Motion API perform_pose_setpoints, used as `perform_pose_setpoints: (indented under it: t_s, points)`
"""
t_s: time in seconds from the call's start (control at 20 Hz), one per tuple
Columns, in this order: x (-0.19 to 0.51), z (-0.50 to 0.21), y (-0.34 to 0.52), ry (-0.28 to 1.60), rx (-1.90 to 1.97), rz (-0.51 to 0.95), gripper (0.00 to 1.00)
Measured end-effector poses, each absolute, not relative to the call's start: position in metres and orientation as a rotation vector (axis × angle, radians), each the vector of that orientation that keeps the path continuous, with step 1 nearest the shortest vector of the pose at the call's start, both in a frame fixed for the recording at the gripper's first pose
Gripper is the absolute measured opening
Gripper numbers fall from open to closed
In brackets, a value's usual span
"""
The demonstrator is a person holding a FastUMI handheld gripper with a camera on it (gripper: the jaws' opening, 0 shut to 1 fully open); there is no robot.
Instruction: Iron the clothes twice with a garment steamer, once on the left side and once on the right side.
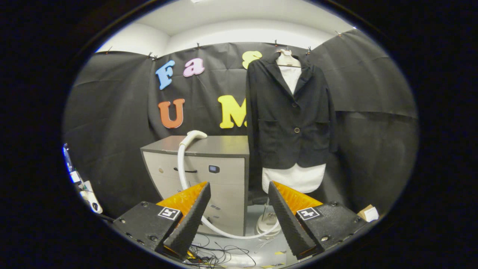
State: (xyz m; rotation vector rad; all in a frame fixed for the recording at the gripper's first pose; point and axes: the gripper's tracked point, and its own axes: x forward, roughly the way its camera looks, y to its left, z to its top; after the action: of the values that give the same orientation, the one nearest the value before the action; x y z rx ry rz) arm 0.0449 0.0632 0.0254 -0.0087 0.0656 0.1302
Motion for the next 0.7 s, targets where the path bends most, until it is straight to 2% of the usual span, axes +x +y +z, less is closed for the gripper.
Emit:
perform_pose_setpoints:
  t_s: [0.4, 0.7]
  points:
    - [0.092, 0.065, 0.145, 0.082, -0.010, 0.278, 0.98]
    - [0.157, 0.092, 0.211, 0.116, -0.038, 0.382, 0.98]
